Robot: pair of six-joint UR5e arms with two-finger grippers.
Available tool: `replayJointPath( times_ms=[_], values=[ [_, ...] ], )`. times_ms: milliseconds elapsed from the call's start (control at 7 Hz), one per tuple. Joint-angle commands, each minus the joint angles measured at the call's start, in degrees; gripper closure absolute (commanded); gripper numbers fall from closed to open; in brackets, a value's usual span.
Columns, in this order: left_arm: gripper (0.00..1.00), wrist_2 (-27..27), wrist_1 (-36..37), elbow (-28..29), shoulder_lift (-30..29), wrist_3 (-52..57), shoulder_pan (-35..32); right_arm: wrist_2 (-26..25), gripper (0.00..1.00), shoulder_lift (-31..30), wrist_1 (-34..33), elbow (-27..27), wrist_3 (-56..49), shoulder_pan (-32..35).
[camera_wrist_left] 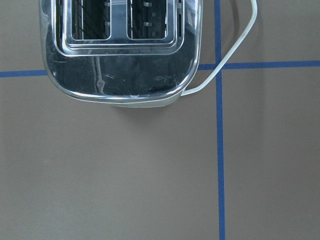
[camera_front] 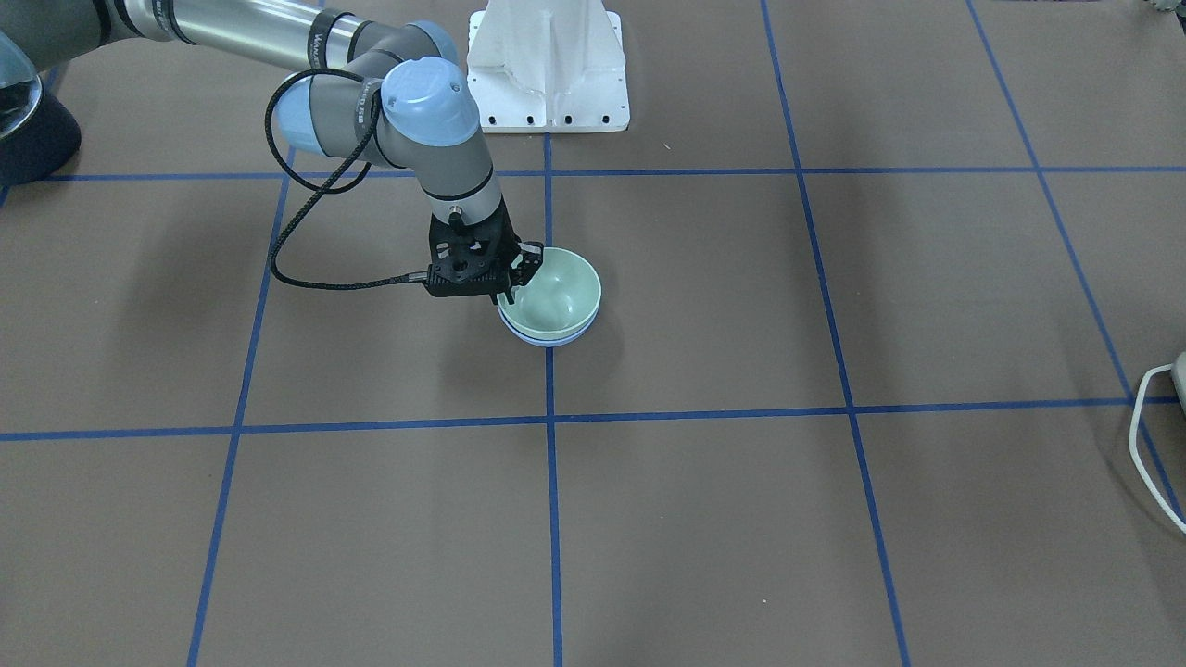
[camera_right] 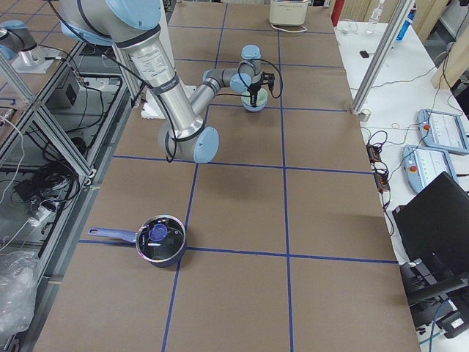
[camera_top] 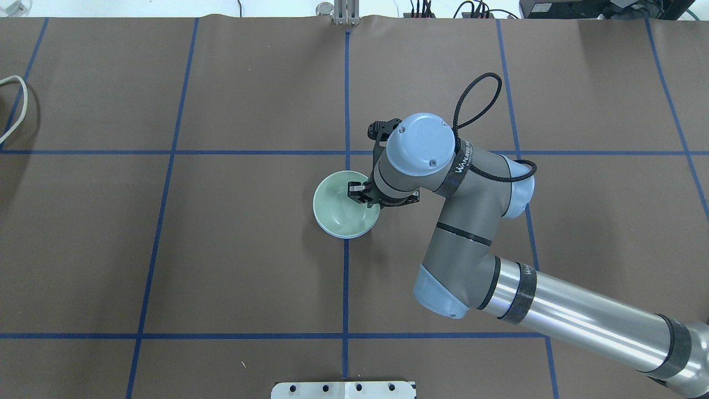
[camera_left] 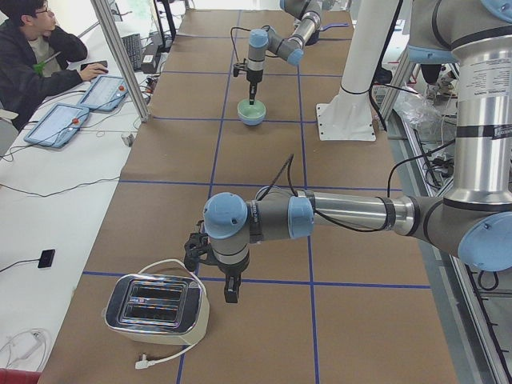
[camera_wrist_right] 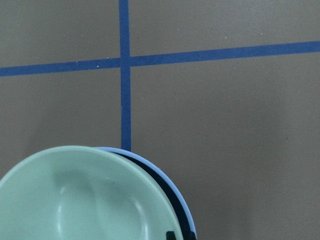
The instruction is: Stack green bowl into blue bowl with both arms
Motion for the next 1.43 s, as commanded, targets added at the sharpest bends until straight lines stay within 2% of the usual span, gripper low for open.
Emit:
replayJointPath(
  times_ms=[0, 143, 429, 714, 857, 1286],
  values=[
    [0.02, -0.01, 0.00, -0.01, 0.00, -0.07, -0.06, -0.91, 0.01, 0.42, 0.06, 0.06, -0.09, 0.87],
    [0.02, -0.01, 0.00, -0.01, 0.00, -0.07, 0.03, 0.14, 0.01, 0.86, -0.12, 0.93, -0.96, 3.06],
    [0.02, -0.01, 0.09, -0.01, 0.00, -1.37, 0.12, 8.88, 0.01, -0.27, -0.65, 1.73, -7.07, 11.73],
    [0.02, -0.10, -0.52, -0.54, -0.17, -5.24, 0.56, 13.40, 0.00, -5.18, -0.56, 0.42, -24.18, 24.02],
    [0.02, -0.10, -1.75, 0.33, -0.35, -4.64, 0.56, 17.68, 0.00, -8.08, -0.56, -0.89, -33.14, 30.52],
    [0.02, -1.06, -6.93, 0.51, 0.00, -4.46, 0.73, 22.63, 0.00, -19.66, -0.65, -1.52, -52.83, 43.12]
  ],
)
